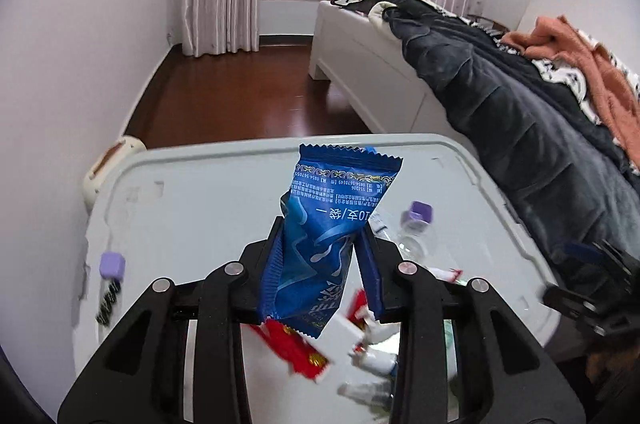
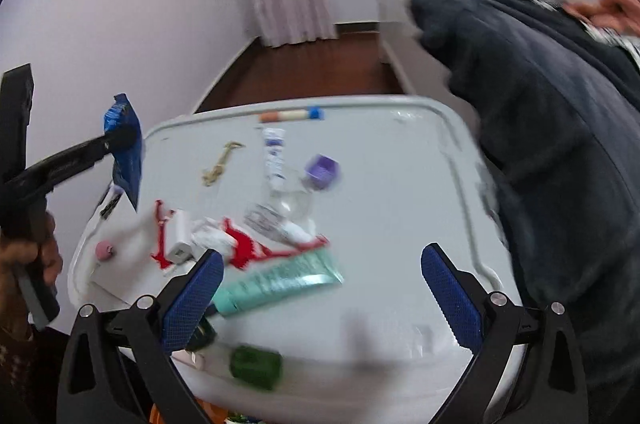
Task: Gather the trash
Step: 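Grasp the blue snack packet with the left tool while the right tool grasps the teal tube, then carry the teal tube over the bin and open the right tool, then grasp the teal bottle with the right tool while the left tool holds the packet over the bin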
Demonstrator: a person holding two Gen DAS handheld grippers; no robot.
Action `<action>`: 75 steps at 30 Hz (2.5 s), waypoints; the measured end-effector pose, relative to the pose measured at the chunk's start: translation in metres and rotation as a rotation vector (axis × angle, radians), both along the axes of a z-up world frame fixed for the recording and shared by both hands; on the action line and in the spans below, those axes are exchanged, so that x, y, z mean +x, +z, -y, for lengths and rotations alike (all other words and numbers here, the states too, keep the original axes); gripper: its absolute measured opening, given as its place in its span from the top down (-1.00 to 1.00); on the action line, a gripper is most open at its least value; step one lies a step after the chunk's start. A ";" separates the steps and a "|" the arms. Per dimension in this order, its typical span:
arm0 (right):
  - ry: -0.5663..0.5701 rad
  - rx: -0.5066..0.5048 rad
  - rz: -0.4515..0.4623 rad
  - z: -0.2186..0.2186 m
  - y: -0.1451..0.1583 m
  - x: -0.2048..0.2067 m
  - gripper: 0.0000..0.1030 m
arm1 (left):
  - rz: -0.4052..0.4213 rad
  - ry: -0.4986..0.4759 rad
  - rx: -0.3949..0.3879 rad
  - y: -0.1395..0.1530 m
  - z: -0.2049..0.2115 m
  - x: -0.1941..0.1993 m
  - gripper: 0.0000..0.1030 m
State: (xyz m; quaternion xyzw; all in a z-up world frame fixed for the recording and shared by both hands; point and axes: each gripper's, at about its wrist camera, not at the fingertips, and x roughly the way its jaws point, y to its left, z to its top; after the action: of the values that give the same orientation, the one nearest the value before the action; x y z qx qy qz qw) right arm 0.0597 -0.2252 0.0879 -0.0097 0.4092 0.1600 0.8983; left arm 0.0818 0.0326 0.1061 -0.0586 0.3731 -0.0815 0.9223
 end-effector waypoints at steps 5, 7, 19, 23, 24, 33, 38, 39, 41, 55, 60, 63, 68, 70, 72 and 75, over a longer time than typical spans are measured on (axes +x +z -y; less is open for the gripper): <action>0.042 -0.136 -0.030 -0.030 -0.019 0.039 -0.89 | -0.059 -0.016 -0.071 -0.013 -0.012 -0.001 0.33; 0.002 -0.086 -0.138 -0.021 -0.044 0.040 -0.90 | -0.074 -0.024 -0.063 -0.017 -0.014 -0.002 0.32; -0.039 -0.025 -0.378 -0.058 -0.099 0.036 -0.89 | -0.061 -0.072 -0.103 -0.011 -0.012 -0.008 0.30; 0.005 -0.193 -0.290 -0.088 -0.110 0.040 -0.82 | -0.068 -0.077 -0.116 -0.012 -0.013 -0.007 0.30; 0.037 -0.215 -0.255 -0.093 -0.111 0.040 -0.79 | -0.067 -0.076 -0.117 -0.011 -0.013 -0.007 0.30; 0.125 -0.184 -0.272 -0.077 -0.101 0.048 0.42 | -0.061 -0.072 -0.146 -0.008 -0.020 -0.011 0.28; 0.127 -0.155 -0.240 -0.070 -0.090 0.043 0.45 | -0.061 -0.071 -0.143 -0.008 -0.020 -0.012 0.27; 0.129 -0.153 -0.228 -0.068 -0.085 0.042 0.45 | -0.062 -0.072 -0.142 -0.007 -0.020 -0.013 0.27; 0.132 -0.142 -0.212 -0.064 -0.077 0.036 0.46 | -0.062 -0.072 -0.140 -0.006 -0.020 -0.014 0.27; 0.156 -0.023 -0.108 -0.043 -0.011 -0.048 0.73 | -0.069 -0.107 -0.138 0.001 -0.007 -0.075 0.27; 0.181 -0.030 -0.128 -0.035 -0.017 -0.090 0.73 | -0.110 -0.131 -0.159 -0.015 0.010 -0.142 0.27; 0.152 -0.053 -0.142 -0.030 -0.032 -0.085 0.43 | -0.139 -0.130 -0.196 -0.026 0.016 -0.164 0.27; 0.185 -0.226 -0.156 -0.044 -0.061 -0.064 -0.12 | -0.156 -0.147 -0.170 -0.031 0.026 -0.171 0.27; 0.264 -0.335 -0.116 -0.058 -0.068 -0.061 -0.19 | -0.163 -0.156 -0.169 -0.032 0.029 -0.171 0.27; 0.334 -0.423 -0.079 -0.069 -0.075 -0.059 -0.20 | -0.167 -0.160 -0.170 -0.034 0.030 -0.171 0.27; 0.450 -0.482 -0.054 -0.084 -0.081 -0.052 -0.22 | -0.176 -0.166 -0.176 -0.037 0.033 -0.168 0.27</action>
State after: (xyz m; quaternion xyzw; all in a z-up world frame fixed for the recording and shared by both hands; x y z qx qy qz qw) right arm 0.0078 -0.1410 0.0065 -0.3077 0.4467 0.2531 0.8011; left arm -0.0861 -0.0003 0.0687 -0.1148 0.4475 -0.1845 0.8675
